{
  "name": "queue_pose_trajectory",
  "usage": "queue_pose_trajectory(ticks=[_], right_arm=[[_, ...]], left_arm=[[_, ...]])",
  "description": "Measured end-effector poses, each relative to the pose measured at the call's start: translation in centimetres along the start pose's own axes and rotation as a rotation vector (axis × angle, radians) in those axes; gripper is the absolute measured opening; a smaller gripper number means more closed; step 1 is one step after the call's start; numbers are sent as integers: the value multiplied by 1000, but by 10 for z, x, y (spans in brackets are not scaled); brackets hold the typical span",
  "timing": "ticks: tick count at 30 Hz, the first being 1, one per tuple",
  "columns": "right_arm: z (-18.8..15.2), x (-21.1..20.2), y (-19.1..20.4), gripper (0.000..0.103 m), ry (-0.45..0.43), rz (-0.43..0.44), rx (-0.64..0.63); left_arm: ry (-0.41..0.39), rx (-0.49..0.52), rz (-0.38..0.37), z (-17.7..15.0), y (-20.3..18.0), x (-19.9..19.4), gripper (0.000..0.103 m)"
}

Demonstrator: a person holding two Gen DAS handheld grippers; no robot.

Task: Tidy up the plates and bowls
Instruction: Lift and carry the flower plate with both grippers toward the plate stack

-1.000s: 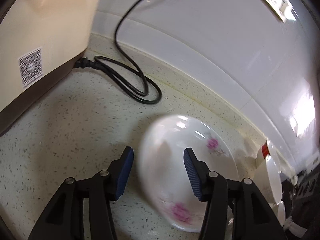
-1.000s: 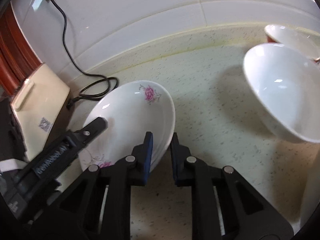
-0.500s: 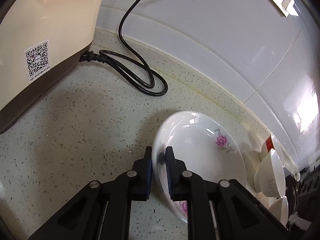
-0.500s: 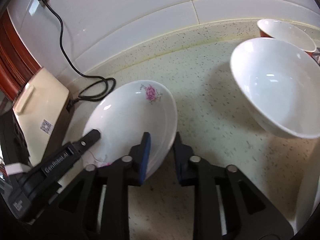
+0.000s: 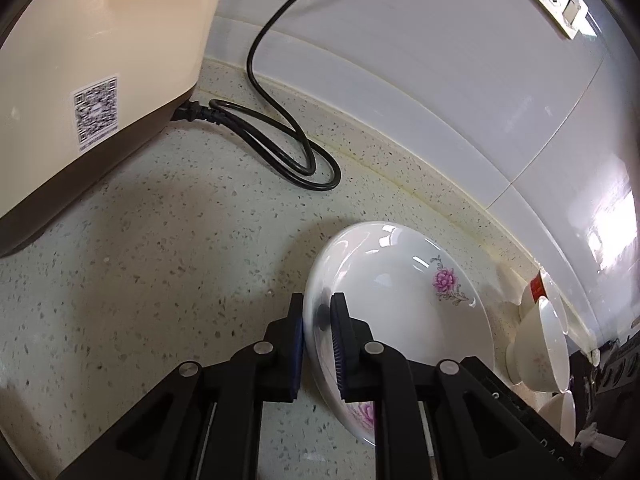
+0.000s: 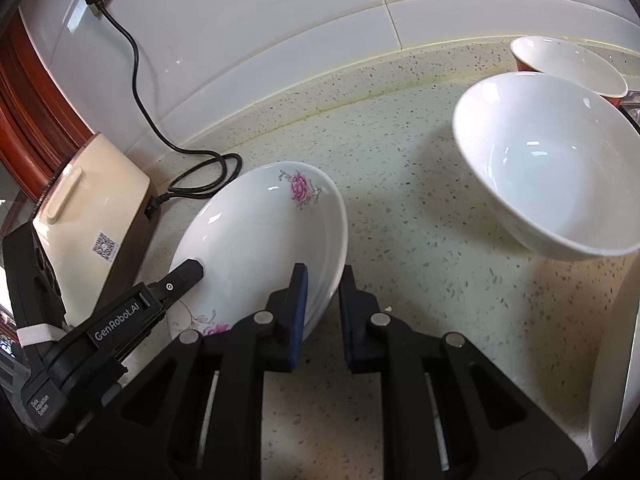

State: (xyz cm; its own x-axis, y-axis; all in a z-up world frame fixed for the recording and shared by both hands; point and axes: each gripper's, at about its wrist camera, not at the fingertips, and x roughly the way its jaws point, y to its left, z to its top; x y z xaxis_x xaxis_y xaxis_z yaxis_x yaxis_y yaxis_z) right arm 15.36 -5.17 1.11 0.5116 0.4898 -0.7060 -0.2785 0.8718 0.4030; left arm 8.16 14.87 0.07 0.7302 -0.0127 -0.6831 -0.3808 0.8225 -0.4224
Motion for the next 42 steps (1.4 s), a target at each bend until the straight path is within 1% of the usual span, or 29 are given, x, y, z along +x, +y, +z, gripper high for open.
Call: queue_pose_trajectory(ticks=[11,17,21,29,34,38,42], right_arm=[[4,-21,4,18,-43,45,11],[3,-25,8,18,-38,75,11],[1,-31,13,18,-35,99,-4],[-3,-35,30,18,-16,155,-57],[-4,-40,39,19,-19,193,-82],[-6,-42,48,19,-21,223,-109],[-8,-44,52,19,-12,240,-126]], left_arm=[[-68,2,5,-2,-6,-22,14],[-90,3,18,-5,-5,-31,15],[-108,-13,26,-5,-1,-41,15],[-181,-25,66,-14,6,-72,15],[-209,-49,76,-19,12,-86,15],[-251,-48,101,-23,12,-101,15],[-269,-53,121,-27,15,-112,15]])
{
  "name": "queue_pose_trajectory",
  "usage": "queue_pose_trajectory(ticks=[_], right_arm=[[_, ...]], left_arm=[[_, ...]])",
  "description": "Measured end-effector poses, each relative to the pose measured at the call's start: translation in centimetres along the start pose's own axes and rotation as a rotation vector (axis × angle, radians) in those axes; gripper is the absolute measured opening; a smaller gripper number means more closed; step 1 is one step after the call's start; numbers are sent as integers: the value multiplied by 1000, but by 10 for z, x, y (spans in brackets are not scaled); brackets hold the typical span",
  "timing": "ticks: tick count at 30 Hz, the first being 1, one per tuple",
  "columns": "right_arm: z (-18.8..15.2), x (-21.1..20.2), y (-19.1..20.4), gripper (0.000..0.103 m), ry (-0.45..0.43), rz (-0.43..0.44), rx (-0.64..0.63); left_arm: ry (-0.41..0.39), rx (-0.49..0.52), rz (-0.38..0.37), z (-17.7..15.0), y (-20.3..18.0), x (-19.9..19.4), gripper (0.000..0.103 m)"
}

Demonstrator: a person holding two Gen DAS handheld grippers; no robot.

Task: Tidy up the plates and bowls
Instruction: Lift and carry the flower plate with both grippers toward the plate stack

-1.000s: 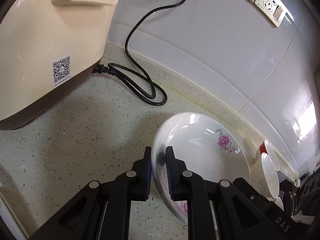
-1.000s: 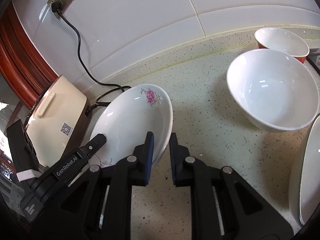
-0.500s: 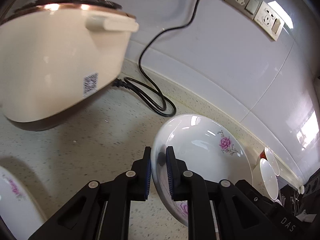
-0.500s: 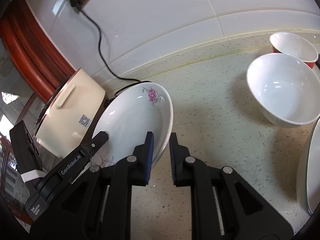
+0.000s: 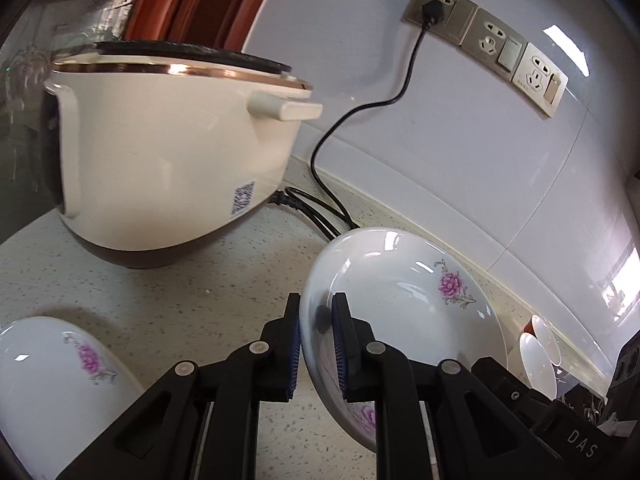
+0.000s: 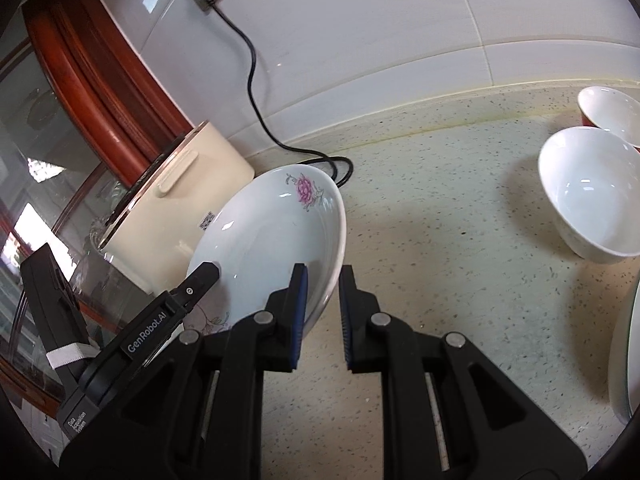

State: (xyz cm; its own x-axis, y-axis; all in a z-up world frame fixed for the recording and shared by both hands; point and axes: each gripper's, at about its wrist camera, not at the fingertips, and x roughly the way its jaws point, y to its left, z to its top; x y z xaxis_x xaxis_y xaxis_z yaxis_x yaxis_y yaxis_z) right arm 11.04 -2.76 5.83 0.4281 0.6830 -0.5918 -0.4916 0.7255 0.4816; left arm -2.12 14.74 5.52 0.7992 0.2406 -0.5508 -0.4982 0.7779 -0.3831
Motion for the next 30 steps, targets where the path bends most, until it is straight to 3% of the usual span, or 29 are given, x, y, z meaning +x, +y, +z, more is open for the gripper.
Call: queue_pose_trajectory(ticks=[30], right_arm=[[-28,-1,56,19,55,161,-156]], left_arm=[[-64,-20,147,-6,45,-58,19]])
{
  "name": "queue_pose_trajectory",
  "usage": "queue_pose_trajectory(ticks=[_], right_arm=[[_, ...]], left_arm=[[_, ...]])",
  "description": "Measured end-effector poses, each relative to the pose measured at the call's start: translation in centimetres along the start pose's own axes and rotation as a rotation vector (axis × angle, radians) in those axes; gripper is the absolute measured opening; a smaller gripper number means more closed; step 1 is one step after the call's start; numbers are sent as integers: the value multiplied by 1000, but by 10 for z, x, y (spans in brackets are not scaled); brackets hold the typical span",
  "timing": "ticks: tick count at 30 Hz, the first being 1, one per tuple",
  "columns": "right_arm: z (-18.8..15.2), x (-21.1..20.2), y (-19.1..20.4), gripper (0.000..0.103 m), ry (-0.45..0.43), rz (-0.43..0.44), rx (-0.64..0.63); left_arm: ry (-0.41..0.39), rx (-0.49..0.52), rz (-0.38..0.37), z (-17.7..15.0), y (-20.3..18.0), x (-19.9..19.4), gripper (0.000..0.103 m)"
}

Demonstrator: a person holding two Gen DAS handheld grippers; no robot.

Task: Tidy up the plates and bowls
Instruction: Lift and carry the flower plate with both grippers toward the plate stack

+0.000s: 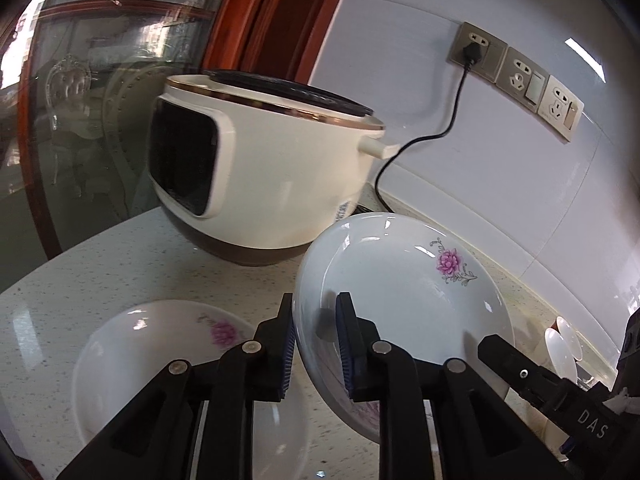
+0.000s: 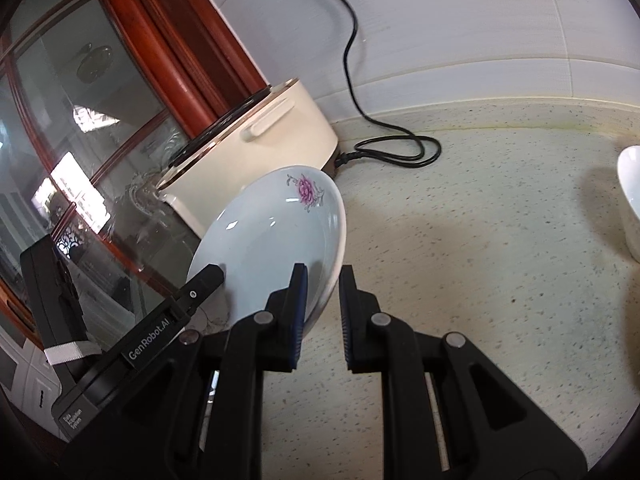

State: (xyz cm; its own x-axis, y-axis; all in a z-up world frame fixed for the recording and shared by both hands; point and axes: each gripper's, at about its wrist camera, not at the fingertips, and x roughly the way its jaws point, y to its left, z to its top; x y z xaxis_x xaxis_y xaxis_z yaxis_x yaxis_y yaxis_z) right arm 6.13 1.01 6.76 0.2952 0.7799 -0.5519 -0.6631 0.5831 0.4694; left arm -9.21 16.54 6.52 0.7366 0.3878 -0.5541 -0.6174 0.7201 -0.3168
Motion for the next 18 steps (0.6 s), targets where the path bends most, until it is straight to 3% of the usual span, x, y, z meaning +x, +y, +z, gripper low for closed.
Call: queue_pose_trajectory(ticks=[18], right_arm=[[-25,10,37,19,31,78,-44]], left_arm=[[-11,-2,67,-10,44,-32,22]])
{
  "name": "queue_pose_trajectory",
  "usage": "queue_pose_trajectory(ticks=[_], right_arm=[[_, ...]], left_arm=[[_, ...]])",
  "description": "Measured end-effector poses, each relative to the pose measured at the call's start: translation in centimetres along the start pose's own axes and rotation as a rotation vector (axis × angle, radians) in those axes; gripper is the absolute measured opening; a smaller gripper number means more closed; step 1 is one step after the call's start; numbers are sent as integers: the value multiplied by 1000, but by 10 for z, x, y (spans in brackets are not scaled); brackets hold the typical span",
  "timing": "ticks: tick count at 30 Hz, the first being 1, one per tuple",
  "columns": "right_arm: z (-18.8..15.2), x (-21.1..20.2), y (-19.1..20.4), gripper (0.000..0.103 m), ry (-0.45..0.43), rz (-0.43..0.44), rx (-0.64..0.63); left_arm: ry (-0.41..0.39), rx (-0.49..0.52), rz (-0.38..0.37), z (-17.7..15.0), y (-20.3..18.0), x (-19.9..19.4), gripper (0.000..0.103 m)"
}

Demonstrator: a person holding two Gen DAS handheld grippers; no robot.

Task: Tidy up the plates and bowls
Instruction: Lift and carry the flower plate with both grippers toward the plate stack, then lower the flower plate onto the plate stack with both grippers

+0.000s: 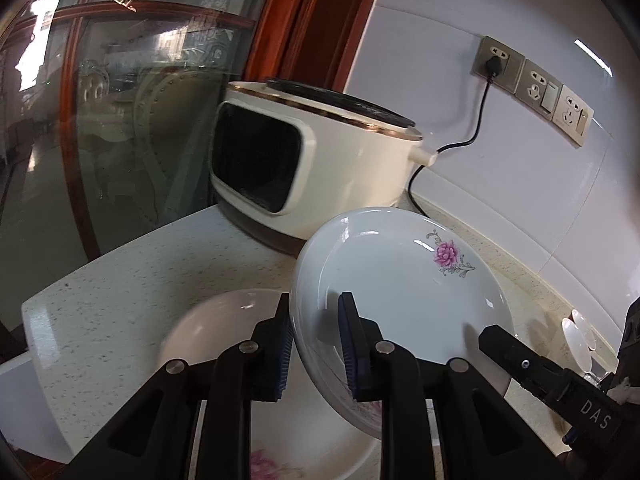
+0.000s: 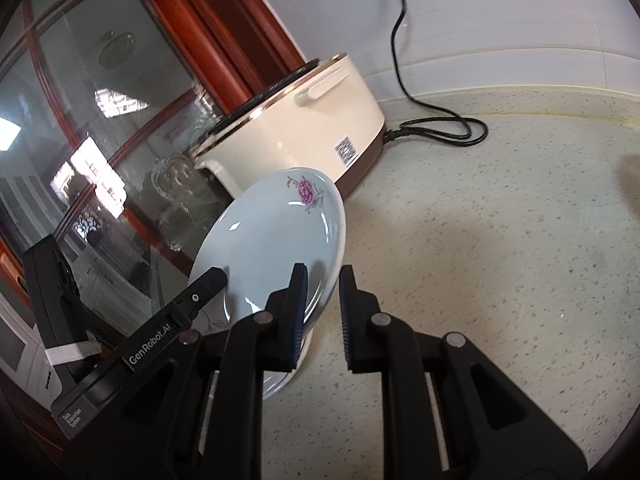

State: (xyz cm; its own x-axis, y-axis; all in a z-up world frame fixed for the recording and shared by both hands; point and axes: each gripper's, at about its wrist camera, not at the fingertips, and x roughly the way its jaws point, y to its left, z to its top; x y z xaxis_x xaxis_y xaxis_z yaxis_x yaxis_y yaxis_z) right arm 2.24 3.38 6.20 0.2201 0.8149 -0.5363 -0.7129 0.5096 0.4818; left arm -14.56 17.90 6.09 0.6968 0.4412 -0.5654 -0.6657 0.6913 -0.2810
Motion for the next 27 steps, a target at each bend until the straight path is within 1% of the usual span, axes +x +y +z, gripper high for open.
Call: queue_pose_trajectory(ticks=[9,15,21,27], right_arm=[[-9,7,6,19,25,7,-12],[-21,17,19,19,55,13,-52],[-30,26,29,20,88,23,-86],[-36,31,32,20,113,20,-100]], left_arm=[[14,2,15,-5,15,-1,23],[40,-18,29,-11,30,-1,24],[46,6,58,-15,43,-8,25],[69,-1,73,-22,50,-5,26]])
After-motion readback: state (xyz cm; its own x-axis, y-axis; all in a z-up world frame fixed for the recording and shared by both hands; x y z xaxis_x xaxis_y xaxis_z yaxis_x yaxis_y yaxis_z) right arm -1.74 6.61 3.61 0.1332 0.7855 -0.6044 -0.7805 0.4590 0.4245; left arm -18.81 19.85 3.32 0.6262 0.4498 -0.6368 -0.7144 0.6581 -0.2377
